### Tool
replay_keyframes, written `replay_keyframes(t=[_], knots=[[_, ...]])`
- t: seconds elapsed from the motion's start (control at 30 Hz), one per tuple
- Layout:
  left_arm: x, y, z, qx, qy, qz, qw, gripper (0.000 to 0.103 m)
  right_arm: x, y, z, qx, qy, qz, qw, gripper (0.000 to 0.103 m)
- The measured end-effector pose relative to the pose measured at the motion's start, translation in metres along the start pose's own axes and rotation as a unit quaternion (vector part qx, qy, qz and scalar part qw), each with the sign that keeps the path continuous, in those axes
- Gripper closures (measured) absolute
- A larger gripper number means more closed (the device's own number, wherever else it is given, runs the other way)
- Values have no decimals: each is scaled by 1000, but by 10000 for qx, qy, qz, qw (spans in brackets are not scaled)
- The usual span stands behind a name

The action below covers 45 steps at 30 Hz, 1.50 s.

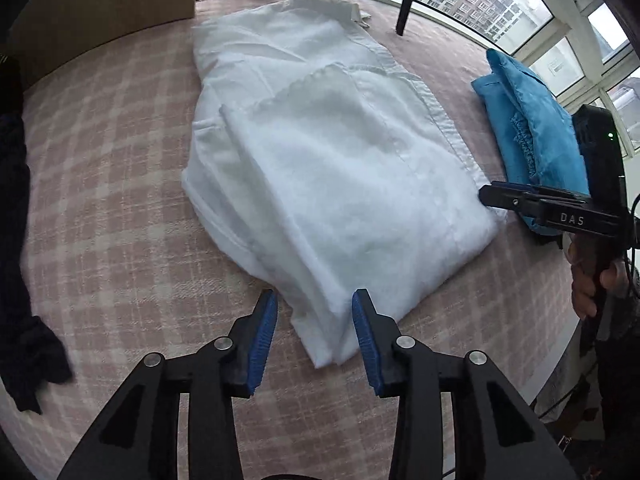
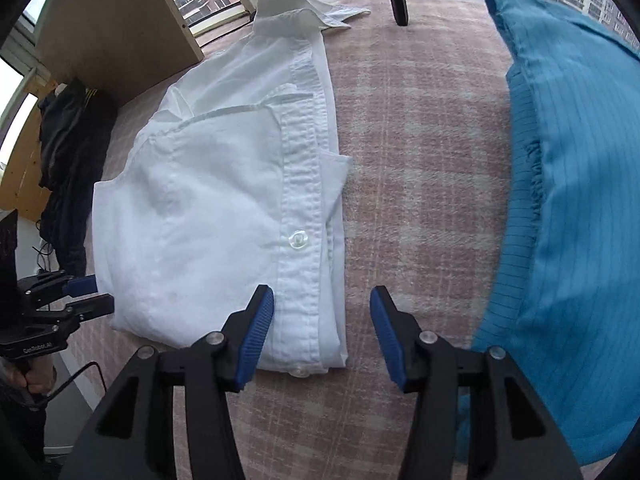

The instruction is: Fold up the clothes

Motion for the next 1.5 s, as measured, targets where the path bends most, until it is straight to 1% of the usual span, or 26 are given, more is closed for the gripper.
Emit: replay_keyframes(t=[0.03,0.07,0.1,0.17,0.2,0.23,0.33,0.4,0.5,0.53,0.57,0.6,0.7,0.77,0.83,0.87,0.93,0.97,1.0,1.1,1.17,1.23,1.33,1.4,1.47,1.5], knots=[[-1,0,4,-24,109,-13,9999,80,-1,2,-2,36,-42,-27,10000,77],[-1,0,8,-47,218,-25,9997,86,-3,3,-4,72,-84,-55,9999,81],[-1,0,8,-39,241,-49,9997,91,-3,5,-6,114,-110,-67,9999,82],[4,1,3,0,176,-40,9998,93,3,6,-10,229,-60,-9,9997,95],[7,2,2,24,277,-48,9996,96,6,7,-11,268,-54,22,9996,95],[11,2,1,62,410,-30,9991,97,11,8,-12,256,-94,51,9996,96],[14,2,-6,31,232,15,9997,97,17,18,-9,271,-41,24,9996,96],[4,1,-11,14,93,-66,9999,97,13,21,-6,338,54,-16,9994,97],[-6,3,-14,57,13,-203,9998,97,5,22,-6,397,122,-173,9990,97],[-6,4,-16,44,-63,-216,9997,97,6,20,-4,370,185,-172,9990,96],[-5,5,-16,32,-111,-233,9997,97,9,19,-1,275,276,-197,9990,92],[-3,6,-16,20,-158,-250,9996,97,14,17,2,199,408,-190,9988,92],[25,8,-19,-33,-311,30,9995,97,49,4,-4,346,717,322,9963,88],[42,1,-11,-126,-264,240,9993,97,62,-8,-24,553,458,597,9956,78],[51,-10,-1,-256,-151,356,9989,95,69,-22,-47,775,144,811,9936,73],[52,-17,4,-340,-61,365,9987,94,64,-30,-57,898,111,827,9925,73],[38,-32,14,-448,-15,374,9983,93,43,-48,-74,1052,149,801,9911,73],[29,-41,18,-502,2,381,9980,93,31,-52,-81,1121,121,708,9911,73],[20,-49,17,-421,-22,379,9984,91,19,-56,-87,1180,99,618,9910,73],[-4,-69,8,-131,-135,347,9992,91,-11,-55,-95,1270,80,362,9912,73],[-13,-67,-10,78,-147,232,9996,95,-29,-49,-96,1410,246,214,9895,73],[-20,-59,-18,43,-148,167,9997,98,-34,-42,-98,1703,494,326,9836,72],[-20,-49,-17,-316,-328,227,9987,99,-36,-35,-102,2021,831,367,9751,72],[-8,-46,-19,-348,-363,219,9985,99,-29,-34,-101,1988,815,230,9764,73],[14,-43,-19,-398,-470,403,9973,100,-8,-32,-94,1650,486,324,9846,73],[25,-40,-16,-458,-479,512,9965,98,2,-30,-91,1504,307,387,9874,74]])
Point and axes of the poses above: each gripper's, at about its wrist camera, not at the fingertips, and x roughly against the way its jaws point, z to its right, y to its underside, the point moved 10 cm from there along -x, roughly the way its jaws point, and after that the axes turned 7 degrees about -z, right-handed, at the moved point
